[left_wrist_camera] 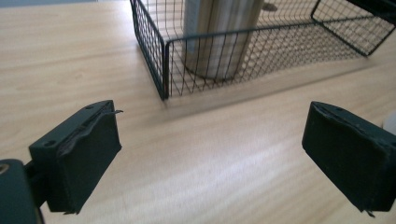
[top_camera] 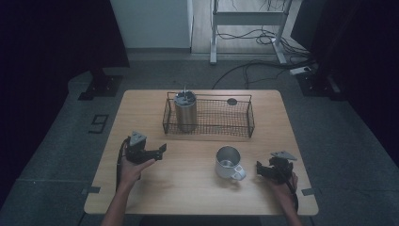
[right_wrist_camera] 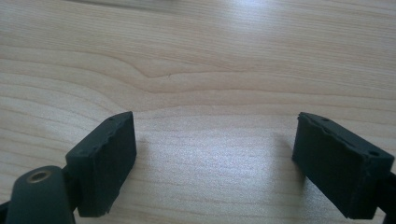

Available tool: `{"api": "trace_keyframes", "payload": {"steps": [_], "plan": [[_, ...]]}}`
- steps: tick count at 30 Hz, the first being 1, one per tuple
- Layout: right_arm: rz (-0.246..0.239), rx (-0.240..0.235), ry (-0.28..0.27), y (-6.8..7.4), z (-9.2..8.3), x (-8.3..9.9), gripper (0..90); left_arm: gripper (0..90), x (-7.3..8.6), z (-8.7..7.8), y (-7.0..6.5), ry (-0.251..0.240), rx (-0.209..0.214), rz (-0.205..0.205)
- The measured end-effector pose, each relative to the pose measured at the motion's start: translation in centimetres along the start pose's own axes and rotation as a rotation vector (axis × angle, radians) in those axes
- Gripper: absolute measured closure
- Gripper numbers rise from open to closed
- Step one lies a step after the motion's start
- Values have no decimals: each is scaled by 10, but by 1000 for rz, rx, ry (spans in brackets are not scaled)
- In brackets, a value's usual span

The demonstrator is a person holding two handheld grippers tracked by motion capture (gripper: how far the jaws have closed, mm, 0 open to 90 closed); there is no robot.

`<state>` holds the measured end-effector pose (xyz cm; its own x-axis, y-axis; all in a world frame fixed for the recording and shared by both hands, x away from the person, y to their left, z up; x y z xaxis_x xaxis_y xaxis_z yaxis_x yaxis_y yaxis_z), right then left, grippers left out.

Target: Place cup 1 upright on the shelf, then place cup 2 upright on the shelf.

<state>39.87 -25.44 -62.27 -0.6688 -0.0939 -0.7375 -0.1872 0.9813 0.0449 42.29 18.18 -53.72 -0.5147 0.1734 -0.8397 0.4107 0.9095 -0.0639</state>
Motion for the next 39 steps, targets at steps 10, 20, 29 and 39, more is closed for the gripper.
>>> {"api": "trace_keyframes", "payload": {"steps": [10,20,29,39], "plan": [[0,0,0,0,0,0,131,47,37,-11,-3,46,28,16],[3,4,-1,0,0,0,131,62,65,-7,-1,109,20,34],[2,-2,0,0,0,0,133,63,69,-4,-8,121,19,39],[-17,-27,-9,1,-6,0,129,67,68,-7,-5,121,15,32]]}}
Point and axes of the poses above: each handheld gripper's, and its own axes: z roughly forward along the jaws, x roughly out of its underside, y roughly to its left, the point moved 10 cm from there along z, roughly forward along the jaws, and after that the axes turned 3 degrees about -x, right-handed, at the moved point
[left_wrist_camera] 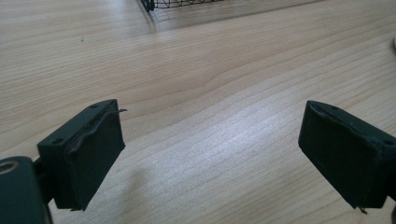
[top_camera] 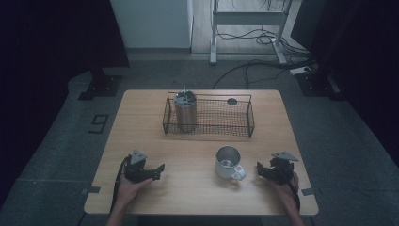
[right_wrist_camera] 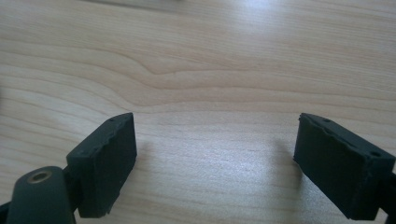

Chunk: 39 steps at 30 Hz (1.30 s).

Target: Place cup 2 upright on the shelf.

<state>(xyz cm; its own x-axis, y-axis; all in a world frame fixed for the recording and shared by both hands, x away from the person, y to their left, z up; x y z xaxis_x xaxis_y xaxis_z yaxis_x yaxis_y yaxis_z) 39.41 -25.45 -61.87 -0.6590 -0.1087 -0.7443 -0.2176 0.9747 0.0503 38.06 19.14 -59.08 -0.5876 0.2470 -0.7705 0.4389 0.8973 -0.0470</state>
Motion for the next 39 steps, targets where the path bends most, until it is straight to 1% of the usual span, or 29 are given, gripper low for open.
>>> {"api": "trace_keyframes", "payload": {"steps": [4,10,14,18,21,24,31,35,39], "plan": [[2,-11,-27,3,-7,-6,131,68,4,2,1,16,-16,14],[-7,-41,-64,12,-18,-16,133,70,8,3,1,32,-21,20],[-1,-76,-100,19,-28,-23,138,70,8,3,1,28,-23,16],[8,-99,-140,25,-38,-32,143,70,9,3,2,31,-20,17],[13,-126,-161,33,-45,-40,144,72,9,4,2,32,-19,12],[24,-162,-183,43,-52,-49,145,77,9,5,0,36,-19,18],[-23,-203,-225,68,-68,-65,144,77,8,3,-1,33,-11,8],[-43,-220,-246,79,-75,-71,143,77,8,3,-1,32,-5,-1],[-60,-227,-246,88,-77,-73,141,77,7,4,-2,30,3,-5]]}}
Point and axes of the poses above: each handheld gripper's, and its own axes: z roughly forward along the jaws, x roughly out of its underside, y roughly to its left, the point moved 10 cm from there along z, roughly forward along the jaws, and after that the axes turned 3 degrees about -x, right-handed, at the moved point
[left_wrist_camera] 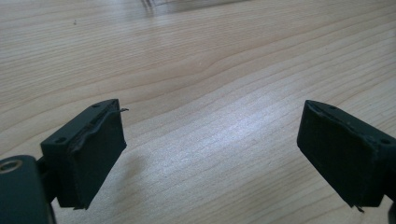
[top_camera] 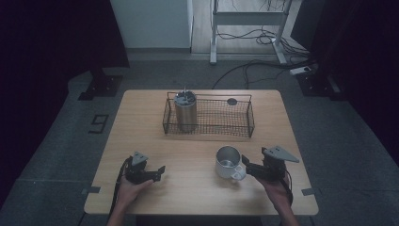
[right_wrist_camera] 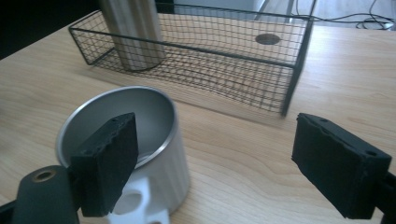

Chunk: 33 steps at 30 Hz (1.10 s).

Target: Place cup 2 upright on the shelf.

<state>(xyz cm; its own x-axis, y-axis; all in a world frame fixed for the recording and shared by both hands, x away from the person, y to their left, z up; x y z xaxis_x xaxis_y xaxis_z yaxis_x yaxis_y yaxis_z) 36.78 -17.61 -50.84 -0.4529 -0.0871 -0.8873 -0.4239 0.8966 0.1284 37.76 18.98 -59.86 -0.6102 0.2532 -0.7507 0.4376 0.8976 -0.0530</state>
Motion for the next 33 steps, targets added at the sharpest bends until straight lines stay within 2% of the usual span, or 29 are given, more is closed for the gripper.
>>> {"api": "trace_keyframes", "payload": {"steps": [15,22,27,33], "plan": [[-40,-60,25,38,19,-9,129,77,-1,-3,0,-3,10,-10],[-42,-72,52,47,27,-5,117,77,0,-2,-1,0,12,-8],[-21,-88,54,50,29,-2,104,77,0,-2,-2,1,11,-2],[-39,-82,84,54,36,5,68,78,0,-2,-2,5,7,1]]}}
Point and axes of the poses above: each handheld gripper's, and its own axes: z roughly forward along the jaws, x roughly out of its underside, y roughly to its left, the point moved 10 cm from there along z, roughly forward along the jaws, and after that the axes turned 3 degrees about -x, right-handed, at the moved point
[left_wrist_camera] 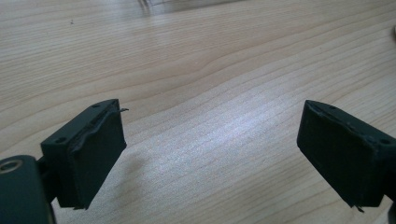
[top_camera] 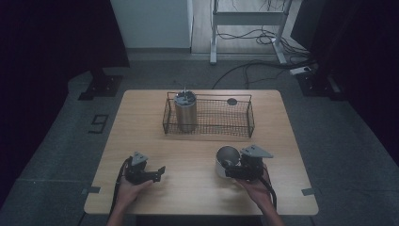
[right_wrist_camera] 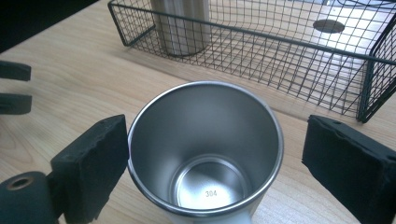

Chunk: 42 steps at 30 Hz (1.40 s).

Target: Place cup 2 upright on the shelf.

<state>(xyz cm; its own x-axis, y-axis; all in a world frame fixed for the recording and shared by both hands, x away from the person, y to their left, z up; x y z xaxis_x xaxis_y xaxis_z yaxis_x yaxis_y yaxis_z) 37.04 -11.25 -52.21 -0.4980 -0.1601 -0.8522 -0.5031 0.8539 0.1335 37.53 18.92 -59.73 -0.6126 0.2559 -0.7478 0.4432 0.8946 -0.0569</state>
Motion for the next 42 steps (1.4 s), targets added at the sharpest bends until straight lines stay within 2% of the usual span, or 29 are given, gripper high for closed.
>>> {"api": "trace_keyframes", "payload": {"steps": [17,27,33,37,42], "plan": [[-45,3,57,6,10,12,0,79,4,3,-1,18,-4,11],[-59,31,96,2,21,22,0,91,4,4,0,12,-13,8],[-91,49,139,3,29,30,0,90,6,6,-2,22,-10,18],[-101,45,160,2,35,36,72,91,6,6,-2,26,-13,20],[-106,23,162,0,36,38,75,90,5,4,-2,19,-8,16]]}}
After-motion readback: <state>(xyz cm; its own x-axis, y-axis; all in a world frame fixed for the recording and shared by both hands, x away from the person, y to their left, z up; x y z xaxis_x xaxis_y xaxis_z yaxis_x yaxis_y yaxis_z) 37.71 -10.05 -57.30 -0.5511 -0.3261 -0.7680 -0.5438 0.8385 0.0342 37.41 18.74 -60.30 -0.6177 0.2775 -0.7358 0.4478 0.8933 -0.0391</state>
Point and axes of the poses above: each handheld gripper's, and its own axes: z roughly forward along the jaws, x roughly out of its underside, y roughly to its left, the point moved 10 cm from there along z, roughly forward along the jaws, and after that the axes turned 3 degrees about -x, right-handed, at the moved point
